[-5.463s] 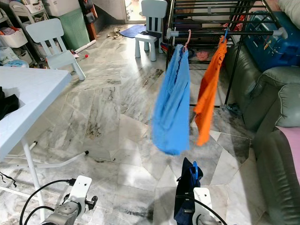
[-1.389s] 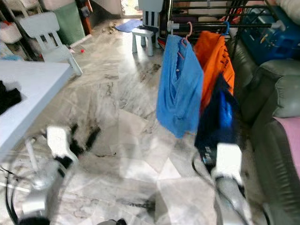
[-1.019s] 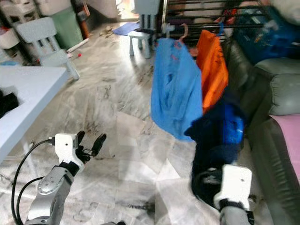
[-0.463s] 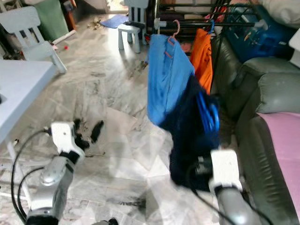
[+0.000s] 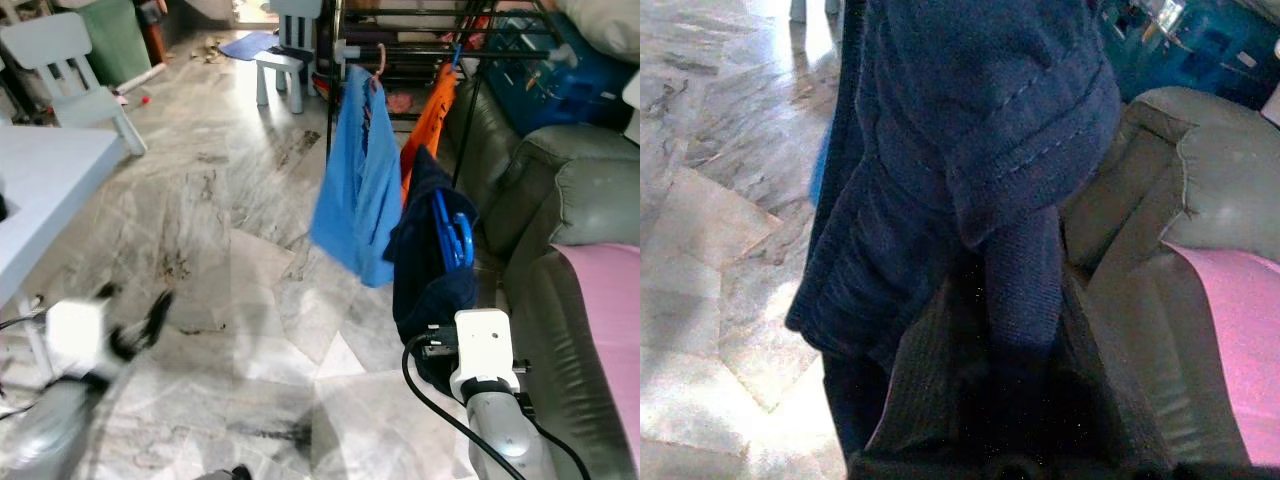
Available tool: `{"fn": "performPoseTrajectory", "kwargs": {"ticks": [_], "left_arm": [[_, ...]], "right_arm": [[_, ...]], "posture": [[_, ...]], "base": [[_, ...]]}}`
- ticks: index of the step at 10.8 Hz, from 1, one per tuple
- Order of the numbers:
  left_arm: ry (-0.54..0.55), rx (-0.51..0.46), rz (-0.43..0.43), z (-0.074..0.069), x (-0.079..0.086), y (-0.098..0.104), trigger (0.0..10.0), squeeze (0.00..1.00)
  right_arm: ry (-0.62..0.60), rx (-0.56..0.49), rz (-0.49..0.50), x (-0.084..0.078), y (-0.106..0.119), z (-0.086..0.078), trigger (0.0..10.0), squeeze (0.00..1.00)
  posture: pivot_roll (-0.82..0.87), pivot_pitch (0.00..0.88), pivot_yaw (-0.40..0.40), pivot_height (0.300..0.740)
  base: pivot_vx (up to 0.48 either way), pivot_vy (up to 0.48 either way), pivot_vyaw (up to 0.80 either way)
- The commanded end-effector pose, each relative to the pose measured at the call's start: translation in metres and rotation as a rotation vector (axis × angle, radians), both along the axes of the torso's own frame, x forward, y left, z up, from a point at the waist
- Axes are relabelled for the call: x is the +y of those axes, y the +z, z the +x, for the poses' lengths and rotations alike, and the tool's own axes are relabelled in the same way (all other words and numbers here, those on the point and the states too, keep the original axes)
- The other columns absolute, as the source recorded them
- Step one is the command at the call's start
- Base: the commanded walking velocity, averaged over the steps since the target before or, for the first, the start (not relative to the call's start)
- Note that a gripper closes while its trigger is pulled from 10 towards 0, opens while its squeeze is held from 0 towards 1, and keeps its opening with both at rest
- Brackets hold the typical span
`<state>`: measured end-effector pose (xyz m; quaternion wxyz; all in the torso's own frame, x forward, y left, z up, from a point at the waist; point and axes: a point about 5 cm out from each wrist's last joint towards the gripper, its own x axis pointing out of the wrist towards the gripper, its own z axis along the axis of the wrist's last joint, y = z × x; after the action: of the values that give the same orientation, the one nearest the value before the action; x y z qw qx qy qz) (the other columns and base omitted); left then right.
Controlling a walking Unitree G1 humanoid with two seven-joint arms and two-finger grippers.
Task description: Hang hanger
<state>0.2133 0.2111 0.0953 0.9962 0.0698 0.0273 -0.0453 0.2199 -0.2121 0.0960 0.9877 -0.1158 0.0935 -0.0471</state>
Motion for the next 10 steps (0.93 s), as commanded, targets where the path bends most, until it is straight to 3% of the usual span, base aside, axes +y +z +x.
{"fn": "performPoseTrajectory", "kwargs": {"ticks": [1, 3, 10], "left_arm": [[-0.032, 0.029, 0.019, -0.0038, -0.0007, -0.0009, 10.0, 0.0], [-0.056, 0.025, 0.012, -0.0015, -0.0075, 0.0022, 10.0, 0.0], [-0.056, 0.025, 0.012, -0.0015, -0.0075, 0.0022, 10.0, 0.0]], "right_arm": [[0.04, -0.042, -0.008, 0.0035, 0.006, 0.0047, 10.0, 0.0], [0.092, -0.086, -0.034, 0.0105, 0.0125, 0.0131, 10.0, 0.0], [0.092, -0.086, -0.034, 0.0105, 0.0125, 0.0131, 10.0, 0.0]], "posture": [[-0.03, 0.113, -0.009, 0.74], [-0.03, 0.093, -0.008, 0.74], [-0.03, 0.093, -0.008, 0.74]], "base": [[0.0, 0.0, 0.0], [0.0, 0.0, 0.0], [0.0, 0.0, 0.0]]}}
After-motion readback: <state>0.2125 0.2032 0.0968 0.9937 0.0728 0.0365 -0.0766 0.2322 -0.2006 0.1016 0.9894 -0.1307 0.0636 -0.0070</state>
